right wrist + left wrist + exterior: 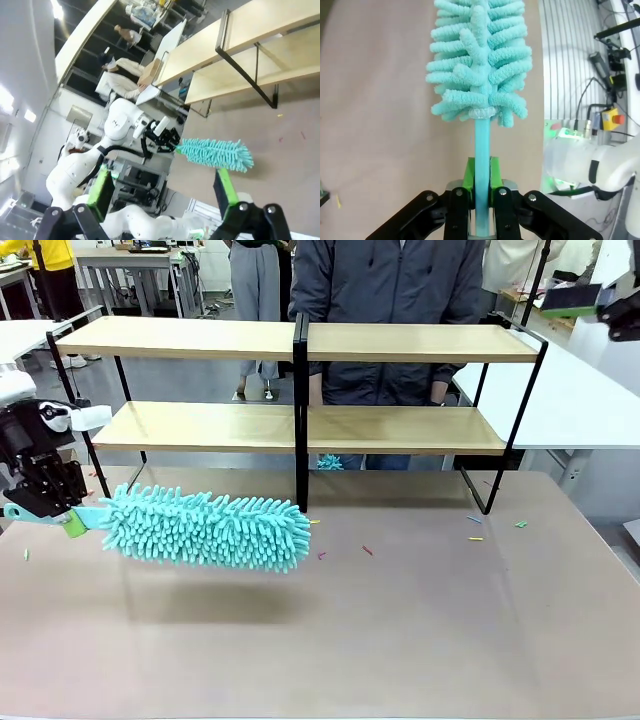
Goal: Clean the shelves.
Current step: Place the Duster on the table.
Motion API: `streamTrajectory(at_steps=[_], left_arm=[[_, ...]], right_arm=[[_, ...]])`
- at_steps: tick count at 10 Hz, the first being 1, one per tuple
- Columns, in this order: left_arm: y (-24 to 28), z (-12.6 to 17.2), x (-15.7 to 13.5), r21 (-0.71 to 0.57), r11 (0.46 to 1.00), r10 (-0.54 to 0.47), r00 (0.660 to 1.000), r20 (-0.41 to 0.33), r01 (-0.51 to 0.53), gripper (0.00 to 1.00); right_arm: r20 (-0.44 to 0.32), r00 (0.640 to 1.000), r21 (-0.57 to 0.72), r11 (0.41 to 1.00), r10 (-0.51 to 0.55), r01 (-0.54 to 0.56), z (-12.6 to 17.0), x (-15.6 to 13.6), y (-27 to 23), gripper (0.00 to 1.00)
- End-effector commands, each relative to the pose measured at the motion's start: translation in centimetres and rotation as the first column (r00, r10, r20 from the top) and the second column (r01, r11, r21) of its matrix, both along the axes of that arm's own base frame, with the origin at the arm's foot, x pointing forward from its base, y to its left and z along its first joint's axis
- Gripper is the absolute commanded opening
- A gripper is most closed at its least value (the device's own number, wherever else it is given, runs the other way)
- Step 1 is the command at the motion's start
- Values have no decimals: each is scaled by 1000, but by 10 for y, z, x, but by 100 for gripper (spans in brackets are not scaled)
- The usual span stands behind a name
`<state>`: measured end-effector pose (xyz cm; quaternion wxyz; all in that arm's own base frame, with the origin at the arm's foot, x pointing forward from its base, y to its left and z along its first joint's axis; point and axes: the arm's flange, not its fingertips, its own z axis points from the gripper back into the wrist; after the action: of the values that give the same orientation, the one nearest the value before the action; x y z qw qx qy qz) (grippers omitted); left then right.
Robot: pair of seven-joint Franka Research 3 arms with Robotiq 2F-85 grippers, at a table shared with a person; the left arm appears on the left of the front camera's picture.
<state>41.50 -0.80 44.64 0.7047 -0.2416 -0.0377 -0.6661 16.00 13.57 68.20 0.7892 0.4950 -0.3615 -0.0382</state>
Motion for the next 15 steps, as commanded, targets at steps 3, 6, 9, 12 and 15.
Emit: streamTrajectory(at_steps=[3,6,9,12,15], left_arm=[[3,15,-4,-21,1000,19,1000,-10,-19,12],[2,15,2,-16,999,31,999,-25,-31,12],[2,12,2,-13,999,30,999,-27,-31,12],[5,8,3,-22,998,59,998,5,-59,12],[12,13,8,-45,994,101,994,31,-99,12]], right_arm=[[36,864,168,849,503,-501,-121,76,-72,100],[119,752,309,696,648,-648,-247,92,-45,100],[54,784,412,702,618,-581,-317,86,8,100],[-250,802,367,820,542,-439,-345,79,19,100],[-76,762,444,706,643,-552,-336,198,17,100]])
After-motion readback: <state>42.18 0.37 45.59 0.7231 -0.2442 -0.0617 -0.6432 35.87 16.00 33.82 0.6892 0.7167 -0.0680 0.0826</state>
